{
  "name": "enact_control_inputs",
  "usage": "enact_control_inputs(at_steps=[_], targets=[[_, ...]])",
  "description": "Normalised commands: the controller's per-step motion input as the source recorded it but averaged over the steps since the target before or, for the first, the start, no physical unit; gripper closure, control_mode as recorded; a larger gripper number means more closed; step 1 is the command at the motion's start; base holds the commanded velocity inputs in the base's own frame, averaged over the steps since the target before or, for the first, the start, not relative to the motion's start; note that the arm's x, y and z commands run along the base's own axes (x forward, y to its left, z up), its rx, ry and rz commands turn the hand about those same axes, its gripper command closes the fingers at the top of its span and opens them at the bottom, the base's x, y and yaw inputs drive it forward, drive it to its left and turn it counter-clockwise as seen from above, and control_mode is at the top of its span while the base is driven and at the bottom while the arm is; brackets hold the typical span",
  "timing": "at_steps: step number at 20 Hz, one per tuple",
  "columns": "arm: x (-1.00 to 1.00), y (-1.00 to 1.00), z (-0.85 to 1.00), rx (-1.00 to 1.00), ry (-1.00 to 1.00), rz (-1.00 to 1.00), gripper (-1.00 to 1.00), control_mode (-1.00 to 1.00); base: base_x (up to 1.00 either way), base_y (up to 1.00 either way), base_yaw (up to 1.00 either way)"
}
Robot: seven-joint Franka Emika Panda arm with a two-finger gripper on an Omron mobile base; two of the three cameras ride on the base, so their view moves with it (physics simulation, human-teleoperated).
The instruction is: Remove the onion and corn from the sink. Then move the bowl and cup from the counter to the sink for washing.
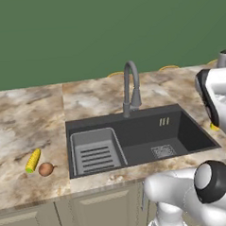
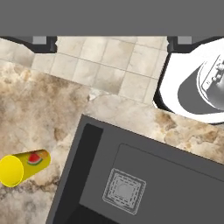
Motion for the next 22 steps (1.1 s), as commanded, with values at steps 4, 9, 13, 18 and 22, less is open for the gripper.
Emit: enact_control_inputs(at_steps=[4,9,13,18,22], targets=[[0.22,-0.16,-0.04,0.07,0.00,0.09,-1.00,-1.00,0.00,0.00,0.00],[0.24,-0.11,-0.06,0.05,0.00,0.03,-1.00,-1.00,0.00,0.00,0.00],[0.20,-0.16,-0.06,0.00,0.00,0.00,-1.00,-1.00,0.00,0.00,0.00],[0.21,-0.17,-0.11,0.00,0.01,0.00,-1.00,-1.00,0.00,0.00,0.00],[0.18,-0.17,-0.15,0.00,0.00,0.00,-1.00,-1.00,0.00,0.00,0.00]])
